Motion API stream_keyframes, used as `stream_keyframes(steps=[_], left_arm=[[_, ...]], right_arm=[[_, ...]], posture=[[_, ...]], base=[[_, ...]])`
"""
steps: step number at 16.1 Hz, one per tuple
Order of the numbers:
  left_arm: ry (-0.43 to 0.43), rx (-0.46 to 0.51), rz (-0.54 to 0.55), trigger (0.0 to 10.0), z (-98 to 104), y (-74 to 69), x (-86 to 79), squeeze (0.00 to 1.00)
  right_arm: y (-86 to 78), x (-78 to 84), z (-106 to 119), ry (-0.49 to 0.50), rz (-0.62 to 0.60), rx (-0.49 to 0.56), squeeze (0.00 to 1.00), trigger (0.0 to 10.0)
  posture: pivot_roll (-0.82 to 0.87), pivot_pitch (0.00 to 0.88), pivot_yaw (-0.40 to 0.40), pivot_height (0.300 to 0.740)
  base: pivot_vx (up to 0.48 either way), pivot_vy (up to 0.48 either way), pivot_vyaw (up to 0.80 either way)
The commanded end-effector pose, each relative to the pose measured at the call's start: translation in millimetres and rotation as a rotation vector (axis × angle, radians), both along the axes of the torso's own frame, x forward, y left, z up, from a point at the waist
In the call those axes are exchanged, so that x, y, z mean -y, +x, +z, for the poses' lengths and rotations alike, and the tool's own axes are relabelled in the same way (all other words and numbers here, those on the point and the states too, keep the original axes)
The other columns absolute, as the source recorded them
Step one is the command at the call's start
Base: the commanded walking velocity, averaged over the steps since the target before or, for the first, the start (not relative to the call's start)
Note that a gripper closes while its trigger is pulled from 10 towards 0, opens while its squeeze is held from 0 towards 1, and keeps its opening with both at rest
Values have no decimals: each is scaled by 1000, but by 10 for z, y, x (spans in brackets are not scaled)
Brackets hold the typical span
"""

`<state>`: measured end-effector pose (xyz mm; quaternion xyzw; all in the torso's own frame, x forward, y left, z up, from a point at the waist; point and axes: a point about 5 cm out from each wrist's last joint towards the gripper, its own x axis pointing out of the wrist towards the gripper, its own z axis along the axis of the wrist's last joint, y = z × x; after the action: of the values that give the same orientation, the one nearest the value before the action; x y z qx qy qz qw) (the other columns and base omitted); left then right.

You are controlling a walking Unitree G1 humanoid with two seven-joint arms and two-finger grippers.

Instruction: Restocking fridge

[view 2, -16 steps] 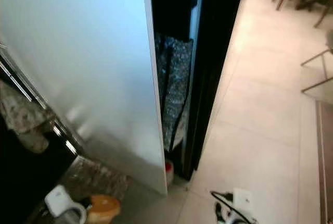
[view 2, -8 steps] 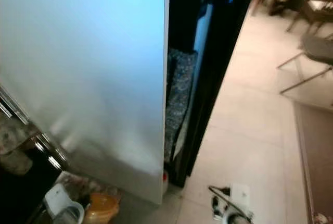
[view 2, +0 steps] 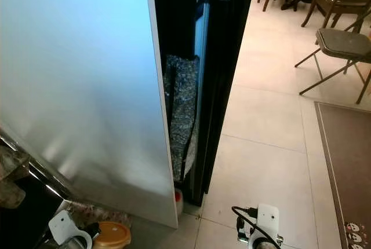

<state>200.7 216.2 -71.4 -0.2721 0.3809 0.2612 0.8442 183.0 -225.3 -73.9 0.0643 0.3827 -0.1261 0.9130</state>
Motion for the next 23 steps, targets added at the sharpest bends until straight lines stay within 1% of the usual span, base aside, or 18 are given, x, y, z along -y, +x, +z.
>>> stream_keyframes(steps=[1, 2, 4, 5, 6, 7, 8, 9, 10, 12, 13, 14, 15, 17, 19, 20, 21, 23], left_arm=[[11, -2, -9, 10000, 7, 14, 4, 0], [15, -3, -11, 10000, 6, 9, -6, 0], [23, -7, -12, 10000, 3, -7, -32, 0], [29, -8, -14, 10000, 6, -11, -54, 0], [32, -5, -15, 10000, 14, 0, -64, 0], [34, -4, -16, 10000, 18, 6, -68, 0], [34, -2, -15, 10000, 22, 14, -67, 0], [34, 0, -15, 10000, 25, 18, -66, 0], [32, 6, -11, 10000, 30, 27, -65, 0], [33, 8, -12, 10000, 33, 33, -64, 0], [33, 8, -11, 10000, 34, 34, -67, 0], [33, 9, -9, 10000, 33, 30, -70, 0], [34, 6, -6, 10000, 24, 10, -80, 0], [35, 2, -3, 10000, 18, -6, -88, 0], [34, 2, 1, 10000, 17, -6, -81, 0], [33, 3, 0, 10000, 16, -5, -76, 0], [32, 4, -1, 10000, 16, -3, -71, 0], [32, 4, -3, 10000, 16, -1, -68, 0]], right_arm=[[-11, 39, 18, -42, -18, 27, 0, 10000], [12, 45, 44, -71, -1, 56, 0, 10000], [48, 17, 66, -80, 75, 78, 0, 10000], [105, -30, 108, -64, 156, 132, 0, 10000], [127, -36, 137, -48, 131, 180, 0, 10000], [420, -53, 352, -80, 137, 326, 0, 10000], [1199, -167, 1147, -145, 215, 693, 0, 10000], [1283, -213, 1286, -163, 249, 754, 0, 10000], [1323, -268, 1375, -163, 270, 799, 0, 10000], [1381, -338, 1524, -212, 336, 858, 0, 10000], [1401, -349, 1584, -220, 330, 886, 0, 10000], [1407, -365, 1628, -220, 324, 905, 0, 10000], [1376, -454, 1713, -269, 387, 933, 0, 10000], [1331, -541, 1785, -245, 414, 957, 0, 10000], [1292, -644, 1810, -148, 502, 948, 0, 10000], [1284, -660, 1831, -127, 516, 951, 0, 10000], [1296, -662, 1881, -117, 521, 956, 0, 10000], [1318, -656, 1941, -136, 530, 959, 0, 10000]], posture=[[-79, 27, 31, 740], [-80, 41, 34, 740], [-83, 55, 39, 740], [-86, 65, 42, 740], [-99, 62, 46, 740], [-103, 63, 47, 740], [-99, 56, 47, 740], [-96, 57, 47, 740], [-97, 53, 48, 740], [-98, 55, 44, 740], [-98, 55, 44, 740], [-99, 53, 41, 740], [-104, 48, 40, 740], [-108, 48, 36, 740], [-108, 43, 32, 740], [-109, 43, 31, 740], [-108, 43, 30, 740], [-111, 45, 31, 740]], base=[[0, 0, 0], [0, 0, 0], [0, 0, 0], [0, 0, 0], [0, 0, 0], [0, 0, 0], [0, 0, 0], [0, 0, 0], [0, 0, 0], [0, 0, 0], [0, 0, 0], [0, 0, 0], [0, 0, 0], [0, 0, 0], [0, 0, 0], [0, 0, 0], [0, 0, 0], [0, 0, 0]])
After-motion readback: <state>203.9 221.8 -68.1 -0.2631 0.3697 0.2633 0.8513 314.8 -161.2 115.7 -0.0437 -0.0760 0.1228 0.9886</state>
